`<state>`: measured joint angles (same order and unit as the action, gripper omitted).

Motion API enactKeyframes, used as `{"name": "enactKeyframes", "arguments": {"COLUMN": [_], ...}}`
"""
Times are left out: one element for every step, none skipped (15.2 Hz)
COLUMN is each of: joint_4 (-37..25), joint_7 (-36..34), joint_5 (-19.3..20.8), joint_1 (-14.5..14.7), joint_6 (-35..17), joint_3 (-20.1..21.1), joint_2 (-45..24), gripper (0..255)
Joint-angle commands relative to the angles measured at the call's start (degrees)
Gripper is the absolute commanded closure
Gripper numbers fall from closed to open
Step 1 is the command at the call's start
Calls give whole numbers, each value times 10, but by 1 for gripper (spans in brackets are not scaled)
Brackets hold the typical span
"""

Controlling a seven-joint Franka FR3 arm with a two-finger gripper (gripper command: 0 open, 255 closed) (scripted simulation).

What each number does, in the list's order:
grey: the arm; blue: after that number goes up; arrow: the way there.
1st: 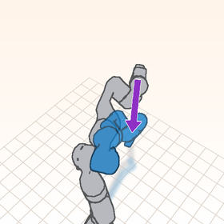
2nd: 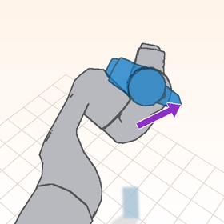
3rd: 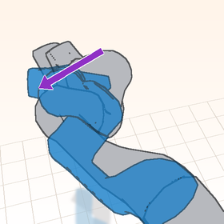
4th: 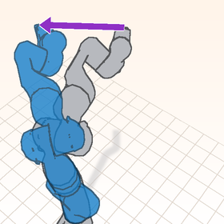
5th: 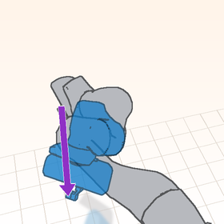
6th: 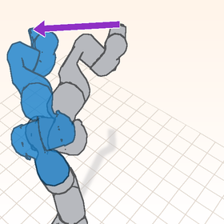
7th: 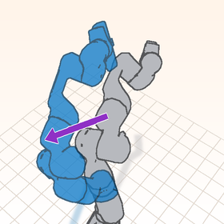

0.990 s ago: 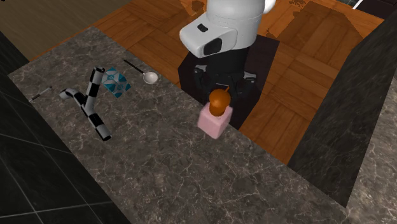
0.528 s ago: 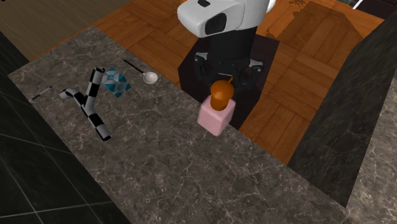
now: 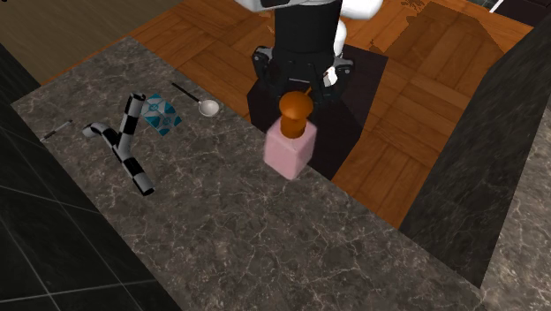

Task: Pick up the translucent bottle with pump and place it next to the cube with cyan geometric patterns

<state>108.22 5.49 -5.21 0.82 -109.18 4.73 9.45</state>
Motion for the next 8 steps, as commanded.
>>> {"name": "enactKeyframes", "arguments": {"joint_4": [18,28,37,46,54,61,68,74], "joint_7": [26,40,54,68,82,96,110,124], "joint_5": [-3,-4,-5,-6,-7,-7,-7,-7], "joint_1": [-10,-15,-20,-25,-30,-35,-41,-46], "joint_6": [-5,-7,-9,-11,-12,-14,-15,-16], "joint_3": [-15,-23,-31,-40,-48,-57,-66,-74], "joint_2": [11,17,24,29,34,39,43,46], "gripper": [255,255,255,255,255,255,255,255]}}
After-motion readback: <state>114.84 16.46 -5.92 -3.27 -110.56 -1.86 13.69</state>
